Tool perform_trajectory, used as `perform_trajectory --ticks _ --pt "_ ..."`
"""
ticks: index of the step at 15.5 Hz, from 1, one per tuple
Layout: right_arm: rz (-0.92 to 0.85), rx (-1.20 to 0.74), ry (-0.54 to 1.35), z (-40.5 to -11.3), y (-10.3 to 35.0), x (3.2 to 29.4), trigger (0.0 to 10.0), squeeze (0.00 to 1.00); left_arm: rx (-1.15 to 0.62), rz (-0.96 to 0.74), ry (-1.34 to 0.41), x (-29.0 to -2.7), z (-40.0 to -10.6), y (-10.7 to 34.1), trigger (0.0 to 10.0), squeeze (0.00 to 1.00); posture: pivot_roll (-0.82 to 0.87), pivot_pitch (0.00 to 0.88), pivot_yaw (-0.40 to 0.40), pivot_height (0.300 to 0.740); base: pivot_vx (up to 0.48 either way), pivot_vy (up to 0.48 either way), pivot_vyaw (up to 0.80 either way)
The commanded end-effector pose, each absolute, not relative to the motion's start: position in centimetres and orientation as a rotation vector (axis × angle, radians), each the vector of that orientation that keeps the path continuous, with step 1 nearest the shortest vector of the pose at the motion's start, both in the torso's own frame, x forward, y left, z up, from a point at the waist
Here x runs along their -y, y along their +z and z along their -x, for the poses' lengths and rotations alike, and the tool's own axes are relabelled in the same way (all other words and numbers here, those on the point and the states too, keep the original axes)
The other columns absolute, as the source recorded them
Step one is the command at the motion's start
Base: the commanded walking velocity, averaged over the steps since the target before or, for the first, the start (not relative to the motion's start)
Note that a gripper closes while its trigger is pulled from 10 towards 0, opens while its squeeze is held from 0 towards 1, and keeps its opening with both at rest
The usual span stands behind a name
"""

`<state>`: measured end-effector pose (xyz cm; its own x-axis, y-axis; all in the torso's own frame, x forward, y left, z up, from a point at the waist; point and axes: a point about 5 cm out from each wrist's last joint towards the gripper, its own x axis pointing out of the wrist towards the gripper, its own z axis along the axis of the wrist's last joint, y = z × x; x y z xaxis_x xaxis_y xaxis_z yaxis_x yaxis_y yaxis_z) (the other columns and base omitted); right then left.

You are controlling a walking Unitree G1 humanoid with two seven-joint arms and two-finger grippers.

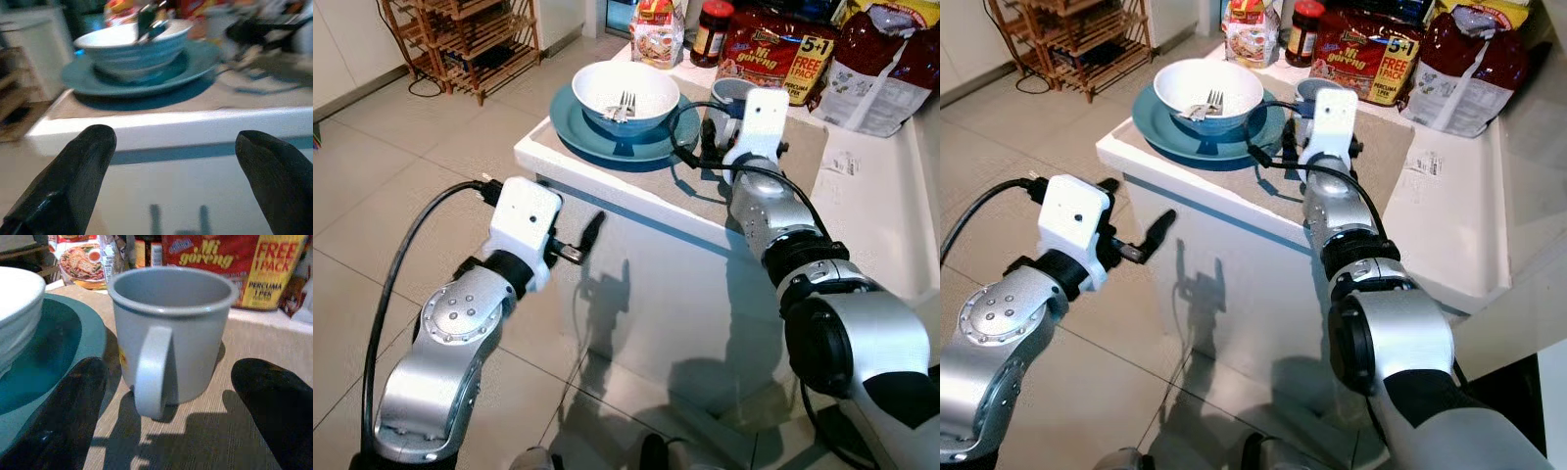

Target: Setting the table

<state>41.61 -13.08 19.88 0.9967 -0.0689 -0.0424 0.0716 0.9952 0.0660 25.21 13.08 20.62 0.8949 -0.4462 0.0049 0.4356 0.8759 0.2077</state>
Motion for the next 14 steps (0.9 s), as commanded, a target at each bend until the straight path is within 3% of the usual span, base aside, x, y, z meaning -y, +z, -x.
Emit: perform_trajectory --ticks 1,3,4,5,14 --pt "-0.109 -0.019 -0.068 -41.8 20.4 13.3 10.0 0.0 0.078 -0.163 -0.546 -12.1 -24.4 21.3 10.0 0.0 0.13 0.127 -0.099 0.74 0.0 0.0 0.0" --pt "-0.139 -0.029 -0.072 -41.7 20.2 13.3 10.0 0.0 0.075 -0.163 -0.584 -11.7 -23.9 21.3 10.0 0.0 0.14 0.13 -0.102 0.74 0.0 0.0 0.0" --pt "-0.165 -0.029 -0.062 -41.7 20.1 13.2 2.7 0.0 0.075 -0.156 -0.602 -11.5 -23.6 21.3 10.0 0.0 0.14 0.132 -0.104 0.74 0.0 0.0 0.0" --pt "-0.196 -0.027 -0.054 -41.7 20.2 13.1 0.0 0.0 0.073 -0.156 -0.606 -11.4 -23.4 21.4 10.0 0.0 0.15 0.135 -0.106 0.74 0.0 0.0 0.0" --pt "-0.178 -0.007 -0.055 -41.8 20.5 13.3 0.0 0.0 0.043 -0.168 -0.603 -11.9 -23.2 21.3 10.0 0.0 0.17 0.132 -0.107 0.74 0.0 0.0 0.0"
